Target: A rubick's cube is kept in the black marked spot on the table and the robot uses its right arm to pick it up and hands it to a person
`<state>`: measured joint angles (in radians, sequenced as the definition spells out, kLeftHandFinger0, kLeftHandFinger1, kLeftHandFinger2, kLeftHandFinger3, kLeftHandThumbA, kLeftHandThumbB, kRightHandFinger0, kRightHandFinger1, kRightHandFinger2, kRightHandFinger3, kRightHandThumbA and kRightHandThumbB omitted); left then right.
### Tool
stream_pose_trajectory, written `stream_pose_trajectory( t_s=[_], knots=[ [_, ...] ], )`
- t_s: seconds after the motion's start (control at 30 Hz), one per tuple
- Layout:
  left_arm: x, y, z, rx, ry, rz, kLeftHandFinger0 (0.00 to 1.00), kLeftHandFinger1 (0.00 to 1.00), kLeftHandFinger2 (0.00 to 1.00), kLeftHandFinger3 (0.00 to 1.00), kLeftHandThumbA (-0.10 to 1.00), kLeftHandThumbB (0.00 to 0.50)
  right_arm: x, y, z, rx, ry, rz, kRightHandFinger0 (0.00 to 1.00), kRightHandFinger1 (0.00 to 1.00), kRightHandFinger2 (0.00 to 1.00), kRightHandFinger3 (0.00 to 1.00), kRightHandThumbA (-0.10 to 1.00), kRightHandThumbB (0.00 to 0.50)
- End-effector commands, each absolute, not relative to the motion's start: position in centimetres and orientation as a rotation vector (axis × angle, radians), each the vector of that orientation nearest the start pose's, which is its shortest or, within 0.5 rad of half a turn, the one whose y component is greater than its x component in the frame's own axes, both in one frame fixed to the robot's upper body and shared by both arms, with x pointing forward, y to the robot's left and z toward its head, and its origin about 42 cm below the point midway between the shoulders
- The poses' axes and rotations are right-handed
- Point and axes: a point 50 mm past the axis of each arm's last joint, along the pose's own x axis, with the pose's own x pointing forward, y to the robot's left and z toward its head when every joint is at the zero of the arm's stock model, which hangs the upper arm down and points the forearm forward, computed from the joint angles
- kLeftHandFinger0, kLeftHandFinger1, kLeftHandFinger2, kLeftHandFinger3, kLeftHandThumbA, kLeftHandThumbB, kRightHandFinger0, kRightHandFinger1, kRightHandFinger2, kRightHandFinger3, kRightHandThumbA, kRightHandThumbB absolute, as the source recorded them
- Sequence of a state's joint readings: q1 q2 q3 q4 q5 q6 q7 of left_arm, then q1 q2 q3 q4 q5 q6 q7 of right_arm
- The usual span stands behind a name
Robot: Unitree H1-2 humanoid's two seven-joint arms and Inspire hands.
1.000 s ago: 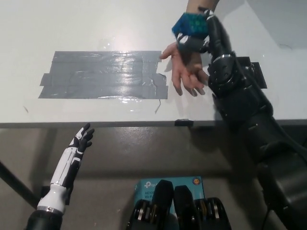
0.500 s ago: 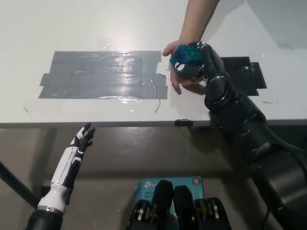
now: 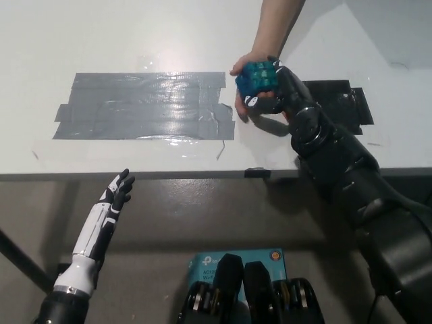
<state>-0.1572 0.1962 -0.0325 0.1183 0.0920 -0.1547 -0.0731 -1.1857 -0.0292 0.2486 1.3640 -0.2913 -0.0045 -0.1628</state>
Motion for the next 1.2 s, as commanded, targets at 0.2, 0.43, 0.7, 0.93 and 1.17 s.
stream_pose_trajectory(
  t_s=[0.2,0.43,0.7,0.93,1.17],
  knots=[
    [34.0,25.4,13.5,0.328,-0.239,-0.164,1.00,1.00,1.00,1.00,0.98,0.195,57.5,-11.8,32.7,-0.627,-0.265,0.080,1.00,1.00,1.00,1.00,0.85,0.500],
    [34.2,25.6,13.9,0.330,-0.238,-0.163,1.00,1.00,1.00,1.00,0.96,0.199,50.9,-16.7,39.4,-0.586,-0.586,-0.008,1.00,1.00,1.00,1.00,0.82,0.467],
    [33.9,25.9,13.2,0.328,-0.224,-0.153,1.00,1.00,1.00,1.00,0.96,0.199,39.7,-23.0,40.2,-0.497,-0.816,0.001,1.00,1.00,1.00,1.00,0.82,0.432],
    [33.0,25.9,12.1,0.322,-0.203,-0.149,1.00,1.00,1.00,1.00,0.93,0.184,31.2,-24.9,34.9,-0.385,-0.878,0.060,1.00,1.00,1.00,1.00,1.00,0.274],
    [32.0,26.0,11.1,0.317,-0.177,-0.148,1.00,1.00,1.00,1.00,0.91,0.184,29.1,-25.2,30.1,-0.281,-0.809,0.067,1.00,1.00,1.00,1.00,1.00,0.236]
  ],
)
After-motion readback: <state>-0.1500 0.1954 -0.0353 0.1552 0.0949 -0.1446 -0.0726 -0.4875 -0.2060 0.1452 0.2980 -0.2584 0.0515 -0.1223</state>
